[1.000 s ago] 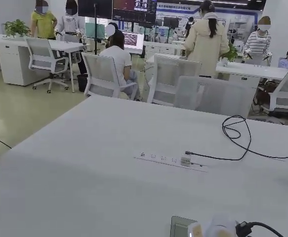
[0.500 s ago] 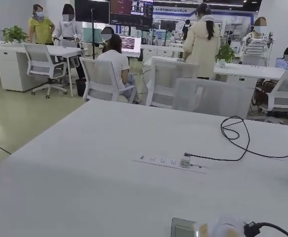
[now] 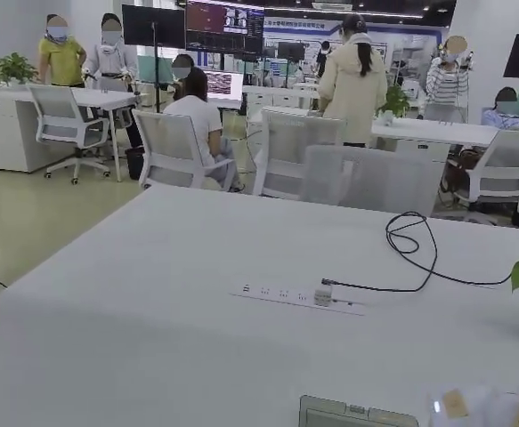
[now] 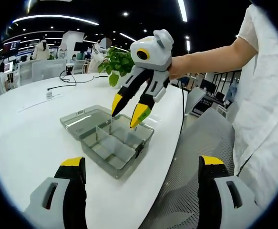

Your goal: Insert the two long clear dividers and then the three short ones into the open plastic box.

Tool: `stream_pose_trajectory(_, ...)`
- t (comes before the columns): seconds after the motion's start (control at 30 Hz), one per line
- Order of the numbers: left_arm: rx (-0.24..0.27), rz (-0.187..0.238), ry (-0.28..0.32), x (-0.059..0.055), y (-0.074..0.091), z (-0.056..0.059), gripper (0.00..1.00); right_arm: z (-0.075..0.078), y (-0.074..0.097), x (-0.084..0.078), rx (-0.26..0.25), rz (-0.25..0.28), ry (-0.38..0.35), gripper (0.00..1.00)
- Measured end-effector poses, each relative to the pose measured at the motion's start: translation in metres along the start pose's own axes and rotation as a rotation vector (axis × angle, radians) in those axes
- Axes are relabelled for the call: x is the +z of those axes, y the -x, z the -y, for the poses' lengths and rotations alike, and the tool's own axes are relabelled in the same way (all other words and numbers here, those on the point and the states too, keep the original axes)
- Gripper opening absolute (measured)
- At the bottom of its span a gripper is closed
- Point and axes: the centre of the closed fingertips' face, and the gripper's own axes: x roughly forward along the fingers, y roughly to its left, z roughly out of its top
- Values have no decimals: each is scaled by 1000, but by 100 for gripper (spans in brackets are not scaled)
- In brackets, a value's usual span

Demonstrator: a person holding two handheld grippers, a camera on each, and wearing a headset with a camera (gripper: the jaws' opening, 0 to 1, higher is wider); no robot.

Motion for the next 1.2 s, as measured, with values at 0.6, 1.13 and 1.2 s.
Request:
stream_pose_trajectory(0.6, 2, -11, -10, 0, 3, 0, 100, 2, 49, -86, -41, -124, -39, 48)
stream_pose_trajectory(1.13, 4, -17, 9, -3, 4, -4, 100, 9, 50, -175, 29, -393, 96, 51)
stream_pose_trajectory(1.2, 6, -17, 12, -4, 5, -4, 100, 10, 49, -181, 35, -420, 115, 51)
